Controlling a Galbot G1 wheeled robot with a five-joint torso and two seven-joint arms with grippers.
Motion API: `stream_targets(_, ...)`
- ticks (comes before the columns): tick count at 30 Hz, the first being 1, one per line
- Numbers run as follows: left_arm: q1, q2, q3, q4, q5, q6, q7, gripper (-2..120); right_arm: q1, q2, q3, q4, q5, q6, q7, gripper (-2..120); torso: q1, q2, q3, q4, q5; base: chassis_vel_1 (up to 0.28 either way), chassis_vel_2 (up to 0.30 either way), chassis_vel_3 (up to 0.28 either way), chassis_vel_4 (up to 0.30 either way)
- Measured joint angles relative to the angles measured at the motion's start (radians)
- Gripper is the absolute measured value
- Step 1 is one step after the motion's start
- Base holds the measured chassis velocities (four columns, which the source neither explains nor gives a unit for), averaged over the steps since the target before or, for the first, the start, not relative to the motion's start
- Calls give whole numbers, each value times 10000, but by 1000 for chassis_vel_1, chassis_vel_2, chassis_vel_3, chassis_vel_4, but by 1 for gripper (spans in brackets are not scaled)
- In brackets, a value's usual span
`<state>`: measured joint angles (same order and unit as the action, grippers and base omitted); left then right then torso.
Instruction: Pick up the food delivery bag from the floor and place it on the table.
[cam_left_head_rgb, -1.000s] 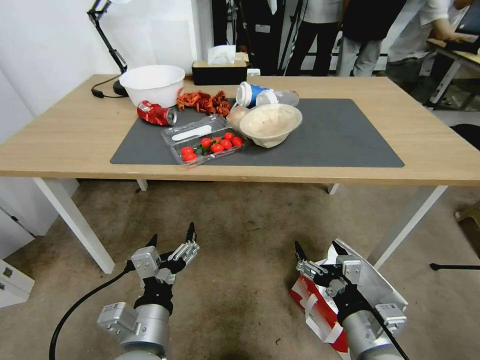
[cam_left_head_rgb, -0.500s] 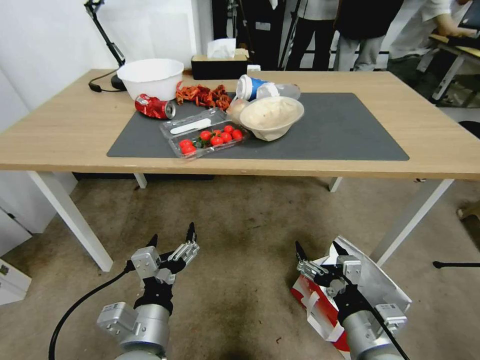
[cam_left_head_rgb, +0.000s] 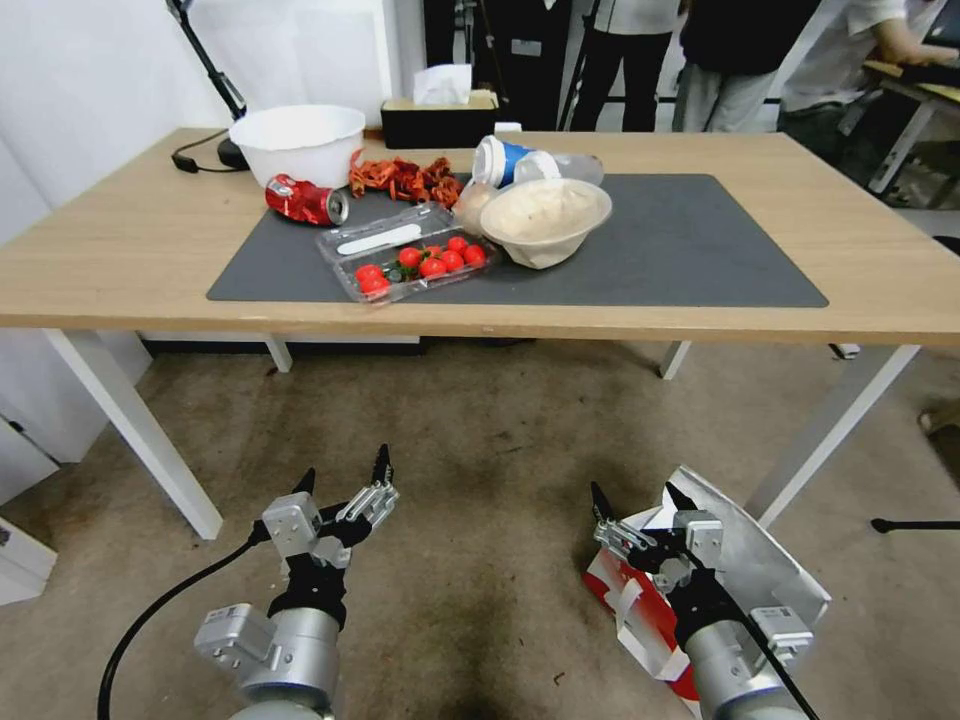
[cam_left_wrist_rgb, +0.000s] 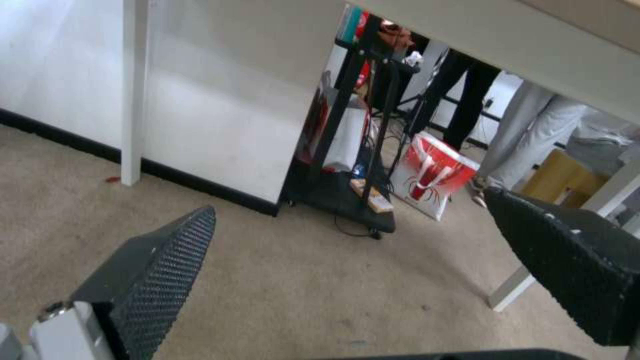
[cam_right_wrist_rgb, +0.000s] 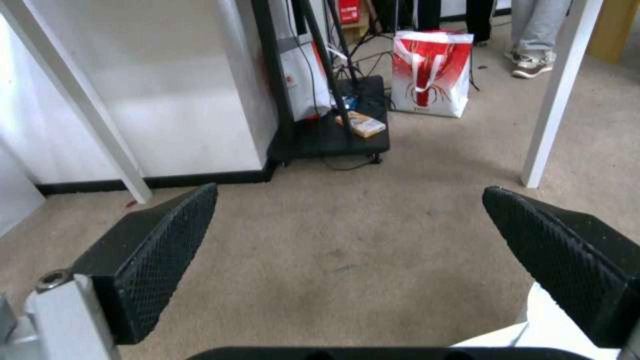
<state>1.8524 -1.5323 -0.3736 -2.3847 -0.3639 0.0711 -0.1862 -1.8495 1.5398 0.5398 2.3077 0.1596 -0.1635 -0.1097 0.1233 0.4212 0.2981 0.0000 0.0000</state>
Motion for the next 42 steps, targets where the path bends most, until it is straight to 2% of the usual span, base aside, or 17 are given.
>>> stream_targets(11,3,1,2,-10,2,-3,5,100,-18,12,7,5,6,8,1,100,-194,-582,-391,0,0,0,0,0,0)
stream_targets(21,-4,27,-15,-9,-7,-8,5,100,0,33,0,-31,0,21,1,100,-329,-966,-639,0,0,0,0,0,0)
stream_targets(42,2,1,-9,12,-9,-29,24,100,39,34,-2,-145,0,60,-2,100,-542,-1779,-1238,0,0,0,0,0,0)
